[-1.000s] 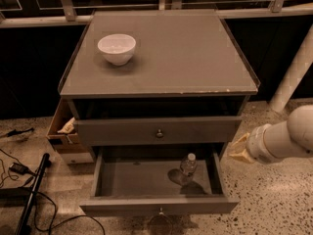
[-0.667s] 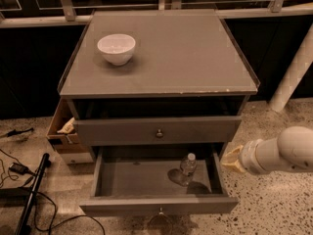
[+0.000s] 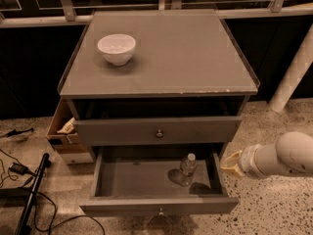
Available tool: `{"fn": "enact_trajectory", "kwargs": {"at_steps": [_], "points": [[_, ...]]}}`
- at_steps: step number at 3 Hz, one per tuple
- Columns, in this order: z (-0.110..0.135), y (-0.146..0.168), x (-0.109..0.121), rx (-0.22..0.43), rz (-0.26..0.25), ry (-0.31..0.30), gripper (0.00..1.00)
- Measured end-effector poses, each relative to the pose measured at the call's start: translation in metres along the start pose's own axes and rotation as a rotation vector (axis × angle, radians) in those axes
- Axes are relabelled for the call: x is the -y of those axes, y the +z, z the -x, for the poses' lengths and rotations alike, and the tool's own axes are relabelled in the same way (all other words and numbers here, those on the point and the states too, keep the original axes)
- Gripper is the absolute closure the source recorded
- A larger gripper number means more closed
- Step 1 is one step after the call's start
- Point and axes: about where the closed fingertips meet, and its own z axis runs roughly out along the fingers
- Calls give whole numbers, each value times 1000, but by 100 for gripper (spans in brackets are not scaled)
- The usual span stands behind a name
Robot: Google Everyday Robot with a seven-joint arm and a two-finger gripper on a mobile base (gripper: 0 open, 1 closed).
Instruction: Pick water bottle from middle drawer and place on counter
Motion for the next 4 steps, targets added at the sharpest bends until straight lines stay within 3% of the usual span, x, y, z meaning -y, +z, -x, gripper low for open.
{"fn": "enact_trajectory", "kwargs": {"at_steps": [1,3,4], "points": [[-9,20,-11,34,40,38,84],[-3,54,-34,114,103,89,37],[6,65,-39,161,114,93,28]]}}
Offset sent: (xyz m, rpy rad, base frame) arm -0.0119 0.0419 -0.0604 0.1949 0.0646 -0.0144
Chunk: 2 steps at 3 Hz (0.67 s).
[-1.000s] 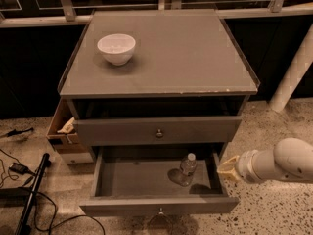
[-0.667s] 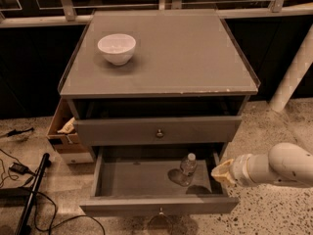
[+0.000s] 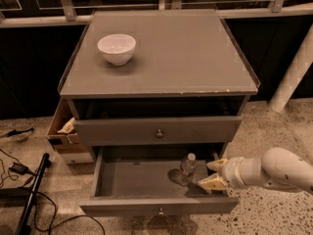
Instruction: Pick water bottle from middle drawer and place on counter
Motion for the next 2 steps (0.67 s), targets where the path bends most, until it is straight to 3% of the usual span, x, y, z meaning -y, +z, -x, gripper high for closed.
{"fn": "enact_trajectory", "kwargs": {"at_steps": [2], "points": [[5,26,1,64,6,6,23]]}}
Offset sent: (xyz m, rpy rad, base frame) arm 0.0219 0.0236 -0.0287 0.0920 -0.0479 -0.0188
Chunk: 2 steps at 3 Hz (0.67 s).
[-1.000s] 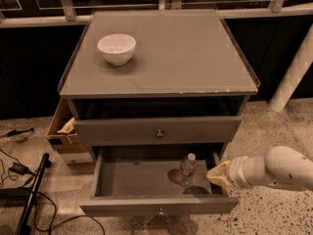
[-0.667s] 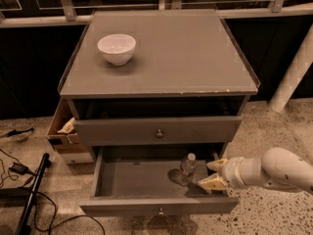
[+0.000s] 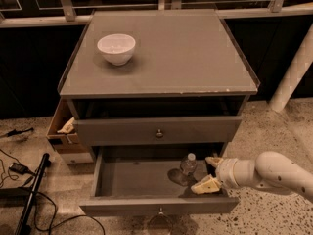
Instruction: Pick water bottle from middle drawer and place on counter
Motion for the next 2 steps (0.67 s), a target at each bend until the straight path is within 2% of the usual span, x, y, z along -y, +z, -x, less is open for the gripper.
{"fn": "enact_trajectory", "kwargs": {"at_steps": [1,2], "points": [[-1,19,3,28,5,7,16],[-2,37,7,53,0,1,16]]}}
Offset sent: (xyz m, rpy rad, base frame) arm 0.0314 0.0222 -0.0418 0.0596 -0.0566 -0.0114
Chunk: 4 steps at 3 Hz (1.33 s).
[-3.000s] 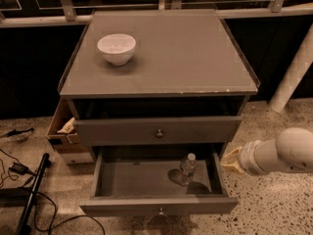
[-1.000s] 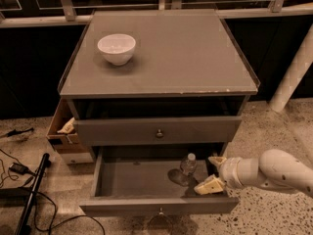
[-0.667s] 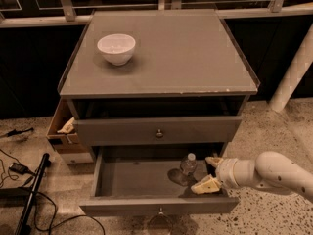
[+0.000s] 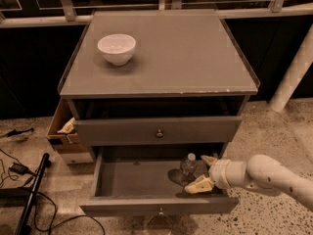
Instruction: Pick water bottle from middle drawer and place on counter
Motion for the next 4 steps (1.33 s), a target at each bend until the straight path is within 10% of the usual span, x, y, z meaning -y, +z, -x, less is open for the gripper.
{"fn": "enact_trajectory", "kwargs": {"at_steps": [4], "points": [[-4,58,34,74,-61,-12,16]]}}
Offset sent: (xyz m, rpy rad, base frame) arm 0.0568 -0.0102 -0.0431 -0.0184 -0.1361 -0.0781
